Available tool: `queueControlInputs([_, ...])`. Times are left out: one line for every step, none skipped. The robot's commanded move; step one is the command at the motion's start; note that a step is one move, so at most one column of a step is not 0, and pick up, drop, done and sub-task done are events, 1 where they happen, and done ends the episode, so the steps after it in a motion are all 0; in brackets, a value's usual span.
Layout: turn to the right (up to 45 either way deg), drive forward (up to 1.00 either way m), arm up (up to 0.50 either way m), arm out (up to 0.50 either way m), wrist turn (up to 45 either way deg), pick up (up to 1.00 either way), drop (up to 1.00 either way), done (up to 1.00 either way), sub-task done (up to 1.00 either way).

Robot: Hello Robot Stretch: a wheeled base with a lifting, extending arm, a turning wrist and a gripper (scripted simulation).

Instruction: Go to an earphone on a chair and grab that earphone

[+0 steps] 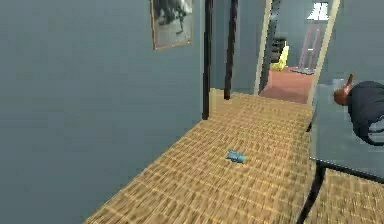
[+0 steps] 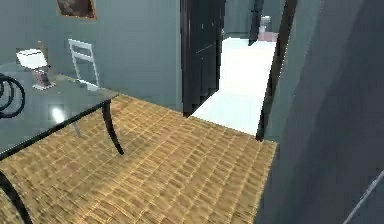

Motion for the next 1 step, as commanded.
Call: queueControlInputs([45.0,0.00,0.00,0.00,0.0,0.00,0.00,0.00,0.00])
